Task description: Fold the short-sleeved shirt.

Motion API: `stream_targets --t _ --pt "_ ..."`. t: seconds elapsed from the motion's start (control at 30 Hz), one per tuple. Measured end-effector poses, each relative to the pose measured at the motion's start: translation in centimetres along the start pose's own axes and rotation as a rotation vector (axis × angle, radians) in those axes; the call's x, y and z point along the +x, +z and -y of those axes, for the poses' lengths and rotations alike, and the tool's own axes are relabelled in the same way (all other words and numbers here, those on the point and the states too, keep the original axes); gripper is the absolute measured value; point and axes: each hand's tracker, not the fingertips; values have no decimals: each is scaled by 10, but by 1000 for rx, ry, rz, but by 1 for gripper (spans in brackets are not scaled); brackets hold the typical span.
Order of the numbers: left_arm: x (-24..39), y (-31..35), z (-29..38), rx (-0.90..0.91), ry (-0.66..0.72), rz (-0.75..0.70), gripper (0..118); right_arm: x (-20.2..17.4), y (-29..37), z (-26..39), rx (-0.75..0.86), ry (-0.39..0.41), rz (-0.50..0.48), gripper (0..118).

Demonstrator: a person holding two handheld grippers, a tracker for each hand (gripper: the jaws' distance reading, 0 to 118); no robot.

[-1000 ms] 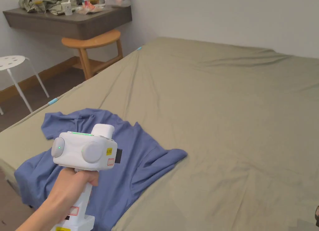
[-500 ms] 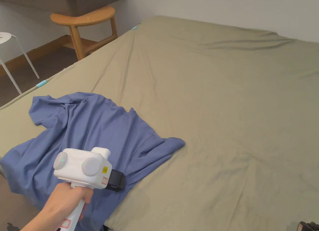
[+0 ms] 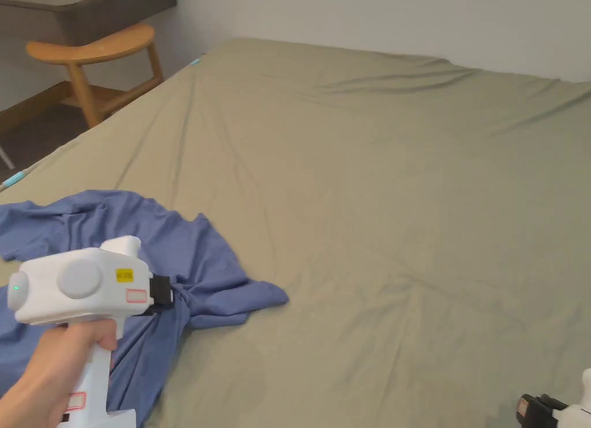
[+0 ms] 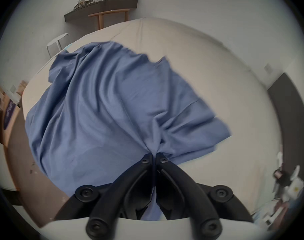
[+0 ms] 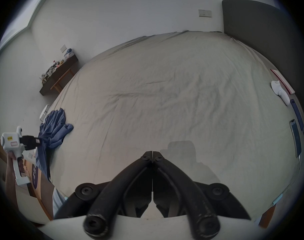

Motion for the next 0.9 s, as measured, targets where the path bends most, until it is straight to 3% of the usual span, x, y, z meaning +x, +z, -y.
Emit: stream_targets --t 0.13,0.2,0.37,0.4,0.5,0.53,0.63,0.8,0.83,0.87,0.9 --pt "71 -10 -32 78 -79 112 1 19 9 2 20 -32 -5 0" --pt "146 -15 -30 84 -191 111 1 30 17 4 31 -53 -8 0" --pt "301 -47 -7 37 -369 270 1 64 32 9 52 -123 16 0" --pt "342 -58 4 0 -398 446 1 73 35 10 53 -144 23 0" --pt "447 -87 41 -86 -453 577 1 94 49 14 64 -190 68 0" --pt "466 -96 54 -98 -316 359 1 102 53 15 68 -196 85 0" --pt "539 -131 98 -198 -391 430 1 128 62 19 72 -243 137 0" --pt "590 -194 135 -319 -314 434 1 152 65 27 54 -312 179 0" --pt "593 -206 144 -309 -347 403 5 155 64 28 47 -324 178 0" --pt "592 -214 145 -319 -383 352 40 156 63 30 43 -331 176 0" --pt "585 -220 144 -334 -409 323 88 157 64 31 42 -335 173 0"
